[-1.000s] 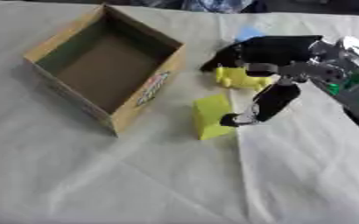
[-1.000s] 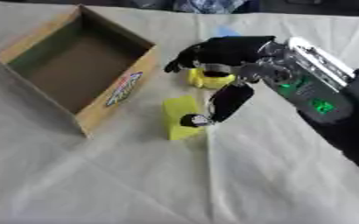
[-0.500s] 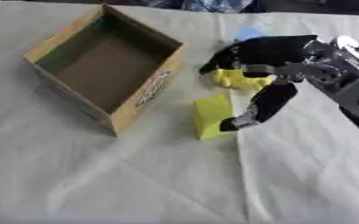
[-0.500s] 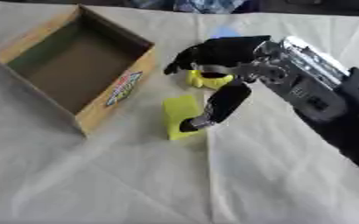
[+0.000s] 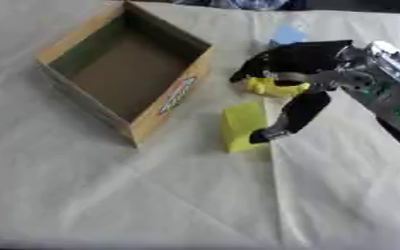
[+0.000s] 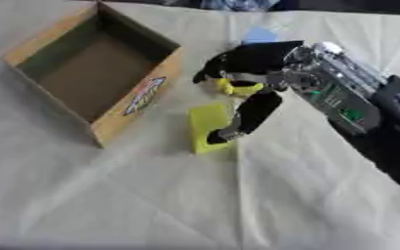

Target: Pick up objects on the table and place them in the box.

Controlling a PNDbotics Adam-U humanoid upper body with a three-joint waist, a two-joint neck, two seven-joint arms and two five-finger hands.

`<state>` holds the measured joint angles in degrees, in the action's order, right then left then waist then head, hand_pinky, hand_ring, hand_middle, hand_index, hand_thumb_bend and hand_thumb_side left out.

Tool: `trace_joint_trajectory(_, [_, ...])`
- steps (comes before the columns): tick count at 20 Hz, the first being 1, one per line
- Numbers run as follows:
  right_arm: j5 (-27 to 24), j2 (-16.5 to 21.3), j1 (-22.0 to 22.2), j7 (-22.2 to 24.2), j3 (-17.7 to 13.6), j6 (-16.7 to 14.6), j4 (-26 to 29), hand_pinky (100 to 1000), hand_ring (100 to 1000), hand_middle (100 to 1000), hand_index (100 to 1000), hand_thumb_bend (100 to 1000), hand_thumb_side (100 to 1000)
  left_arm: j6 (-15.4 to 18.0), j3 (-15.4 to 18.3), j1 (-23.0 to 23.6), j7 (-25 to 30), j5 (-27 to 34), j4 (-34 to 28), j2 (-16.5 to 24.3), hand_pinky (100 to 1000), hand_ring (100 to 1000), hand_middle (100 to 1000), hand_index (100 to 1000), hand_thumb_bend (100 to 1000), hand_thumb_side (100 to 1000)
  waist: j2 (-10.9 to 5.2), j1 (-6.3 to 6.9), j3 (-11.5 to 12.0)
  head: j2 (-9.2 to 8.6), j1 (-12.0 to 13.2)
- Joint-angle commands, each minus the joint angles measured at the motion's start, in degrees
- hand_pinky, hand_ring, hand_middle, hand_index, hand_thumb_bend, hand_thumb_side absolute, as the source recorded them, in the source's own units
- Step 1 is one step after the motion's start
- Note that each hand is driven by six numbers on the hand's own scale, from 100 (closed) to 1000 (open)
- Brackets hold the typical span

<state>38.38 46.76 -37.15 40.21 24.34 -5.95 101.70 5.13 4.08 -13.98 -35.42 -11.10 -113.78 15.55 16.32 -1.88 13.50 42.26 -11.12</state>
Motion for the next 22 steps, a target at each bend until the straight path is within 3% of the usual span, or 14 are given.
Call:
trace_joint_trajectory(1, [1.1,0.2,-1.3,0.4,0.1,-0.9,-1.1,938,942,864,970,597,758,0.1,0.0,-0.2,0.3,0.0,-0.8,0.5,607,830,1000,683,283,959,-0.93,0.07,0.1,0.15,-0.2])
trace_joint_trajectory(22, [6.0,-4.6,-3.5,2.3,3.4,-4.4,-10.2,937,945,858,958,612,801,-0.1,-0.1,-0.3,0.6,0.2,-0.8,0.3,607,830,1000,682,280,959,-0.99,-0.25,0.5,-0.66,-1.0])
